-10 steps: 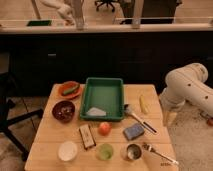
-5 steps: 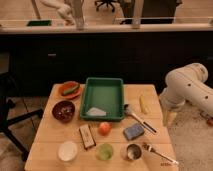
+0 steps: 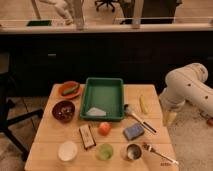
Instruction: Place grapes in table surface
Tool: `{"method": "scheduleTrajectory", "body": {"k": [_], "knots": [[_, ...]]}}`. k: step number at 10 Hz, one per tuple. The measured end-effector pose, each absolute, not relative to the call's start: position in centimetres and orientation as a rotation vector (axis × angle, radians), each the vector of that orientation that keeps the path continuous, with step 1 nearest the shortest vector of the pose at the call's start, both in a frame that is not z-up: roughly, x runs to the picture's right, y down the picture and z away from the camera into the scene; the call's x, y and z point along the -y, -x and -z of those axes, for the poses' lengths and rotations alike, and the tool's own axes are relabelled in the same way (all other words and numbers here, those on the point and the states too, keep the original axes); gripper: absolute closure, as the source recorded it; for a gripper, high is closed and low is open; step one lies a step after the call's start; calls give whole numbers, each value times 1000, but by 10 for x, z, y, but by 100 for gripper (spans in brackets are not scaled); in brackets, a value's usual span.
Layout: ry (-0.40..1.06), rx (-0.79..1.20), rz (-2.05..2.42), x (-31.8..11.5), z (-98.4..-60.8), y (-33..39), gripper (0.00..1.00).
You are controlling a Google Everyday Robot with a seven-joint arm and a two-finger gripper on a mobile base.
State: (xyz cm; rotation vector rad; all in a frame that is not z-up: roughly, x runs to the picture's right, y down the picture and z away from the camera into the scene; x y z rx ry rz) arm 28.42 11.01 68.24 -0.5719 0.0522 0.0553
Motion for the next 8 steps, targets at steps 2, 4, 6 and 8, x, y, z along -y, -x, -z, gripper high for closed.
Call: {"method": "scheduleTrajectory", "body": {"k": [2,4,6,8], "knots": [[569,-53,-54,-106,-683,-259,20],[561,-42,-63,-102,-683,-226,20],[548,-23,-99,-98,-685,-194,20],[546,-1,-136,-98,-687,-180,20]]}}
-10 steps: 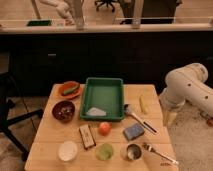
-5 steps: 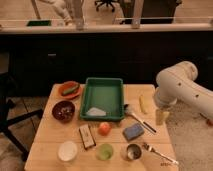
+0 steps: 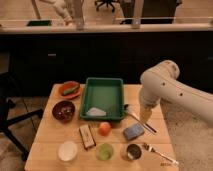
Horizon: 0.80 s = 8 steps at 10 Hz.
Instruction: Place grapes in table surface
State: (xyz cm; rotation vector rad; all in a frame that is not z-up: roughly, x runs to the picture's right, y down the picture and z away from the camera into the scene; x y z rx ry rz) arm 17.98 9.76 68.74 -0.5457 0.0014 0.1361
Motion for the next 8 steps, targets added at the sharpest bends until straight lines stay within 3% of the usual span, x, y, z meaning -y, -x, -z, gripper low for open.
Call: {"method": "scheduleTrajectory", "body": {"k": [8], "knots": [[550,30,-159,-99,-690,-172,20]]}}
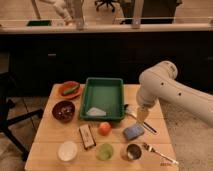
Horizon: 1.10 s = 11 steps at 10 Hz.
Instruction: Place grapes in table surface
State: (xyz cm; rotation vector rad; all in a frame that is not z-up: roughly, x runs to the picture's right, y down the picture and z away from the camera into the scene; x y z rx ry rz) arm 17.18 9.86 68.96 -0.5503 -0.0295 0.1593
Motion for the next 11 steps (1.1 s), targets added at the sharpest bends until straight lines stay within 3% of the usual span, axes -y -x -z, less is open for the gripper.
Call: {"method": "scheduleTrajectory", "body": {"k": [11], "knots": [[613,347,-294,-119,-717,-22,20]]}}
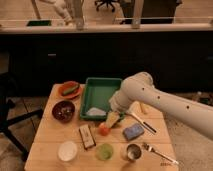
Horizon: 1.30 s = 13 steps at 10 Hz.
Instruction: Place grapes in table surface
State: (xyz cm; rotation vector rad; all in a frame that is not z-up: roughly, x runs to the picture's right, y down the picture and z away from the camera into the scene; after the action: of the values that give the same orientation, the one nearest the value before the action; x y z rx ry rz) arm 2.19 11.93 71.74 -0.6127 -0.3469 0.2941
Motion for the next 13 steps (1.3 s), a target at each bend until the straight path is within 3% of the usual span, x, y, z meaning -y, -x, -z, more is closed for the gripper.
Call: {"method": "scheduleTrajectory", "body": {"k": [9,13], "knots": [[614,340,-293,-120,-718,-24,20],[622,331,-255,-126,-733,26,20]]}}
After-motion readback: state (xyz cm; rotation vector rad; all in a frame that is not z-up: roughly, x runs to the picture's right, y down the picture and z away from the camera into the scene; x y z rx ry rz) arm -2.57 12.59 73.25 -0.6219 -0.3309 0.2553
